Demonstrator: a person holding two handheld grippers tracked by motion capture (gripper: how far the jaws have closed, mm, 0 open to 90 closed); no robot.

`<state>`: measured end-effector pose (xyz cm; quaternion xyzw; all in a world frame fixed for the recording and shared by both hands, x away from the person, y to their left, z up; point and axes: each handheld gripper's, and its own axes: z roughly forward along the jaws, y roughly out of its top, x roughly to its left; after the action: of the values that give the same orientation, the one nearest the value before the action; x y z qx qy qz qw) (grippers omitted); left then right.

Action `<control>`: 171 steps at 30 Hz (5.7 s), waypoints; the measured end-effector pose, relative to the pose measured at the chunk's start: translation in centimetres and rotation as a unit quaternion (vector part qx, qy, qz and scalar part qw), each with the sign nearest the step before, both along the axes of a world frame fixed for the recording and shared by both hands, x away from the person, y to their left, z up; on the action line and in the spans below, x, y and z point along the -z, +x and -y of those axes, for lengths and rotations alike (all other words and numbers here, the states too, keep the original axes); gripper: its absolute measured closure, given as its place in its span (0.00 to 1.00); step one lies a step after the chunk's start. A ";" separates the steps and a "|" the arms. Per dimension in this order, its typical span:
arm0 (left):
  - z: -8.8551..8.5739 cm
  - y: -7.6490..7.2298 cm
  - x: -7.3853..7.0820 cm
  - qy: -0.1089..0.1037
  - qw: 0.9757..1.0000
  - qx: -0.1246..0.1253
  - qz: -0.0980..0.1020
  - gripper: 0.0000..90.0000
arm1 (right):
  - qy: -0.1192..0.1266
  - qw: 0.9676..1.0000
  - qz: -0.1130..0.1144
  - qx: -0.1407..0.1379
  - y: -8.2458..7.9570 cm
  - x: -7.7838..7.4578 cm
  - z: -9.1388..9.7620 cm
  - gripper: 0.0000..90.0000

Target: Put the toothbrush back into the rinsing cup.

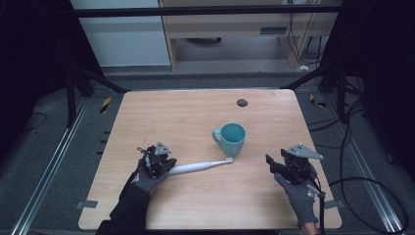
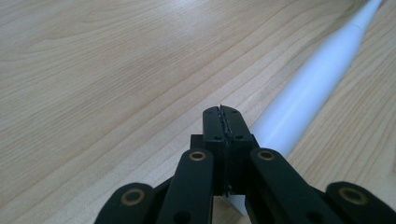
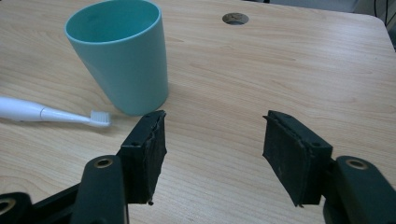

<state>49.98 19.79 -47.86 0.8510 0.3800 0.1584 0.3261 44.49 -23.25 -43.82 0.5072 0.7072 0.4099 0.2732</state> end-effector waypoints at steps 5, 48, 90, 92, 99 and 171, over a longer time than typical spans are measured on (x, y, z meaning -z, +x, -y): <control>-0.1 -0.4 0.1 0.002 1.000 0.002 -0.005 0.99 | 0.000 1.000 -0.001 0.001 0.0 0.0 0.0 0.43; 0.0 -5.5 0.6 -0.005 0.999 0.036 -0.040 0.99 | -0.001 1.000 -0.006 -0.002 0.0 0.2 -0.1 0.43; 0.3 -3.8 -6.2 -0.025 0.999 0.023 0.018 0.51 | -0.001 1.000 -0.023 0.006 0.3 0.5 0.4 0.36; 0.9 -3.8 -6.2 -0.016 0.999 0.028 0.014 0.50 | -0.002 1.000 -0.024 0.005 0.3 0.6 0.4 0.36; 2.7 -3.7 -5.5 0.010 0.998 0.054 -0.008 0.45 | -0.002 1.000 -0.026 0.005 0.3 0.6 0.4 0.36; 8.2 -0.6 -1.3 0.135 0.971 0.111 -0.164 0.73 | -0.016 0.999 -0.047 -0.008 0.7 1.0 -0.1 0.36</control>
<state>49.39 11.54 -46.53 0.9384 0.3065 0.0287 0.1571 45.19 -23.12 -44.83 0.5156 0.7297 0.3763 0.2450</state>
